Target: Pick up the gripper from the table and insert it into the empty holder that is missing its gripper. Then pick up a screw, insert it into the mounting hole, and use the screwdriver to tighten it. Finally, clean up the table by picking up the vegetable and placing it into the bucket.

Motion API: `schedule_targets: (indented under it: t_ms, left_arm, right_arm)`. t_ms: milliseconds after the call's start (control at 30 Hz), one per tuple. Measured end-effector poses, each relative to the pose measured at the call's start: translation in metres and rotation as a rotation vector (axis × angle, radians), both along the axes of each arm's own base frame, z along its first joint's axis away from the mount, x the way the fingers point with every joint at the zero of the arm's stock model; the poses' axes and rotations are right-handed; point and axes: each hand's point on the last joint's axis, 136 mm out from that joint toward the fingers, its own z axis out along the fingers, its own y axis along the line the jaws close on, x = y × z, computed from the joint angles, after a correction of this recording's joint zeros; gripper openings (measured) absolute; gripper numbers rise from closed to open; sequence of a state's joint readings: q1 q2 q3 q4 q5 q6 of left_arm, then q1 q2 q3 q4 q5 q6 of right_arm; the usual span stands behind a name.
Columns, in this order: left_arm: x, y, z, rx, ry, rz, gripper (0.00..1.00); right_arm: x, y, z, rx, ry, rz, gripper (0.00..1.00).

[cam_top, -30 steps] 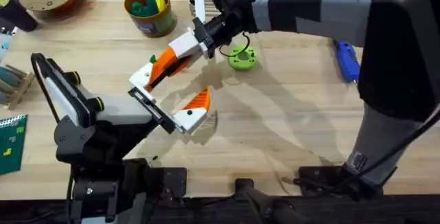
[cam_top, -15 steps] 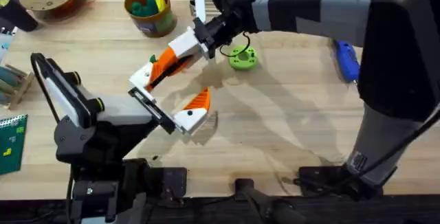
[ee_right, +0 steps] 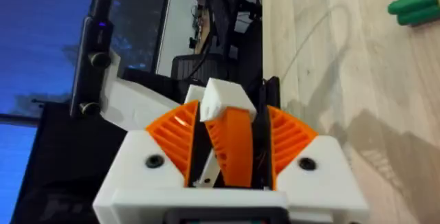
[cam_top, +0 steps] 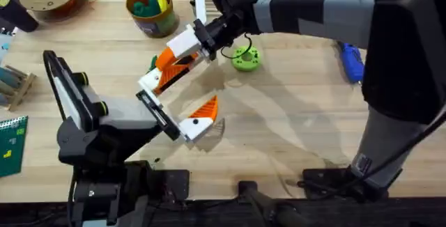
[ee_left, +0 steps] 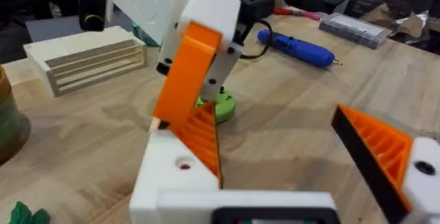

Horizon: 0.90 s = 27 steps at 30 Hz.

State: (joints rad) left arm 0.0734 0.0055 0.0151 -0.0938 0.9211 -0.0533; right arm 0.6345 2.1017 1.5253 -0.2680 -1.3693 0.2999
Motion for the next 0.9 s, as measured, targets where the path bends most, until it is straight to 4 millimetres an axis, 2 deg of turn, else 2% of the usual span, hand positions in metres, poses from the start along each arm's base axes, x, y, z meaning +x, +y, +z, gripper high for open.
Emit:
schedule_targets:
  t_ms: [233,333,467,567,700,767,833,900]
  left_arm:
    - [0.000,0.000,0.000,0.000,0.000,-0.003,0.995]
    - [0.000,0.000,0.000,0.000,0.000,-0.003,0.995]
    - [0.000,0.000,0.000,0.000,0.000,-0.003,0.995]
    - [0.000,0.000,0.000,0.000,0.000,-0.003,0.995]
    - [0.000,0.000,0.000,0.000,0.000,-0.003,0.995]
    - [0.000,0.000,0.000,0.000,0.000,-0.003,0.996]
    - [0.000,0.000,0.000,0.000,0.000,-0.003,0.996]
    - [0.000,0.000,0.000,0.000,0.000,-0.003,0.996]
  right_arm:
    - [0.021,-0.014,0.000,0.006,-0.011,-0.051,0.507]
    - [0.037,-0.024,-0.002,-0.001,-0.032,-0.096,0.507]
    - [0.065,-0.038,-0.016,-0.058,-0.103,-0.196,0.508]
    - [0.087,-0.051,-0.033,-0.143,-0.166,-0.282,0.508]
    - [0.100,-0.081,-0.059,-0.335,-0.192,-0.347,0.534]
    - [0.104,-0.096,-0.063,-0.423,-0.221,-0.353,0.591]
    - [0.107,-0.108,-0.061,-0.497,-0.272,-0.344,0.665]
    - [0.110,-0.117,-0.057,-0.564,-0.335,-0.327,0.696]
